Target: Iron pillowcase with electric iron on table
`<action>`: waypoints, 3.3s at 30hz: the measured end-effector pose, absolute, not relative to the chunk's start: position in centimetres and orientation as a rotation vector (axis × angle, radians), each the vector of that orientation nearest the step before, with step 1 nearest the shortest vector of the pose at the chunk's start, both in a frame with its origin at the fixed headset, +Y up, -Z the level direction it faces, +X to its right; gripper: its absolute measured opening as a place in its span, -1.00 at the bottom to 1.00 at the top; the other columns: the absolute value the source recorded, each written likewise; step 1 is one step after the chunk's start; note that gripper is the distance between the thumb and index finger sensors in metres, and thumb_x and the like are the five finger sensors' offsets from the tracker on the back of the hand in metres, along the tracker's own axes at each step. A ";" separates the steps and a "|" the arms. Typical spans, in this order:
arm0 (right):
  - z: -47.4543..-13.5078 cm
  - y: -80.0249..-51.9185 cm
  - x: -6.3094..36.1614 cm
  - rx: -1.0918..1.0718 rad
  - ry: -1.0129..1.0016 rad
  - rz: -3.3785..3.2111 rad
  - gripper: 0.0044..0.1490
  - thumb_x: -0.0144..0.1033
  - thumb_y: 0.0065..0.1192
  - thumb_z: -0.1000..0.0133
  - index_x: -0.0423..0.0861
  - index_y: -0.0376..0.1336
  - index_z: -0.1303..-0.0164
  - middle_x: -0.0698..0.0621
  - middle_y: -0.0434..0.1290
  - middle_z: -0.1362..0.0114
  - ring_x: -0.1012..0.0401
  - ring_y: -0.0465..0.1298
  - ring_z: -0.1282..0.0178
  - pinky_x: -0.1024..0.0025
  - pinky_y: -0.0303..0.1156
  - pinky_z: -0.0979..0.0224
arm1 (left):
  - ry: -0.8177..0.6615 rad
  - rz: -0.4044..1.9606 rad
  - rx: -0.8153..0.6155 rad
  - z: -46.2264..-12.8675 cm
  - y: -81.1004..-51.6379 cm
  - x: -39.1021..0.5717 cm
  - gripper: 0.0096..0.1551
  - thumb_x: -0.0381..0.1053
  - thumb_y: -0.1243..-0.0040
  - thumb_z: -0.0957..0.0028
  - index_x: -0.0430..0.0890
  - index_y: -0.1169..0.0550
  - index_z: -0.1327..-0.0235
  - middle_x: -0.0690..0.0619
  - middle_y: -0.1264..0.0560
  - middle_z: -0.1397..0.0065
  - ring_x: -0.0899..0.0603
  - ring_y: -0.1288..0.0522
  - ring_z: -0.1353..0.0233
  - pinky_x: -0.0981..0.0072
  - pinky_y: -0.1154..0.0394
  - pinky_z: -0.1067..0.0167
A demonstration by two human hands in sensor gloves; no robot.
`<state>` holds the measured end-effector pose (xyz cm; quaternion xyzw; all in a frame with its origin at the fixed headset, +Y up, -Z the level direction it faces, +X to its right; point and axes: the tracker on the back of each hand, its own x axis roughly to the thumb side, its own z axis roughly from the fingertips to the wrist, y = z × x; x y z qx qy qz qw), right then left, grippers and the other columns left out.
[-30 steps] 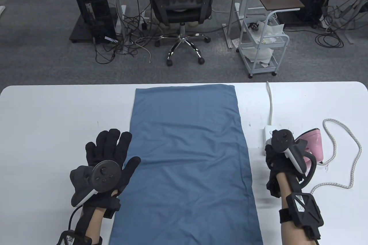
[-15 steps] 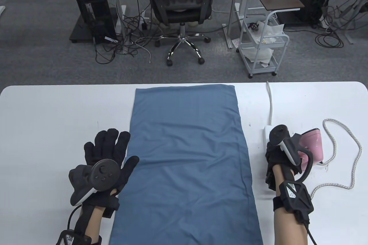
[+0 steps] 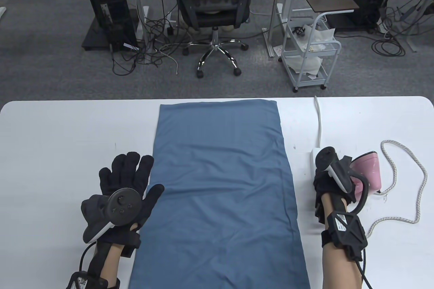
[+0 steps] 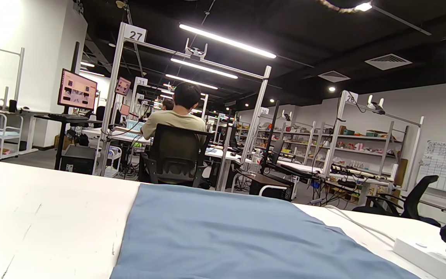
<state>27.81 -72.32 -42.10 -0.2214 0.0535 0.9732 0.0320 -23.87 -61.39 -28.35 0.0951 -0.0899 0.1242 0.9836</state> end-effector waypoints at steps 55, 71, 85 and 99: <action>-46.5 -75.1 24.6 -0.313 0.385 3.321 -0.17 -0.08 -0.04 -0.17 0.02 -0.17 -0.64 -0.22 0.04 -0.71 -0.24 0.16 -0.57 -0.39 0.09 -0.50 | -0.151 0.177 0.126 -29.3 -62.9 -23.5 -0.09 0.42 0.14 -0.14 0.16 0.07 -0.68 -0.10 0.13 -0.79 -0.39 0.18 -0.75 -0.54 0.17 -0.53; -42.9 -71.8 23.8 -0.214 0.129 3.106 -0.06 0.03 -0.01 -0.16 -0.04 -0.24 -0.64 -0.17 -0.07 -0.74 -0.28 -0.04 -0.64 -0.34 -0.02 -0.57 | -0.182 0.223 0.150 -29.0 -62.3 -23.6 -0.09 0.42 0.15 -0.14 0.16 0.07 -0.69 -0.11 0.13 -0.79 -0.39 0.18 -0.75 -0.54 0.17 -0.52; -32.4 -65.3 32.7 -0.595 -0.463 2.787 0.00 0.04 0.11 -0.14 -0.15 -0.17 -0.63 -0.24 -0.04 -0.71 -0.29 0.06 -0.60 -0.30 0.07 -0.55 | -0.247 0.259 0.179 -27.6 -61.2 -22.7 -0.09 0.43 0.15 -0.14 0.16 0.07 -0.69 -0.11 0.13 -0.79 -0.39 0.17 -0.75 -0.54 0.16 -0.53; -31.4 -73.6 39.7 -0.847 -0.239 2.261 0.13 0.04 0.28 -0.07 -0.25 -0.21 -0.57 -0.27 -0.03 -0.67 -0.26 0.12 -0.57 -0.26 0.11 -0.54 | -0.230 0.249 0.158 -28.2 -61.8 -22.9 -0.09 0.43 0.15 -0.14 0.16 0.07 -0.69 -0.11 0.13 -0.79 -0.39 0.18 -0.76 -0.54 0.17 -0.53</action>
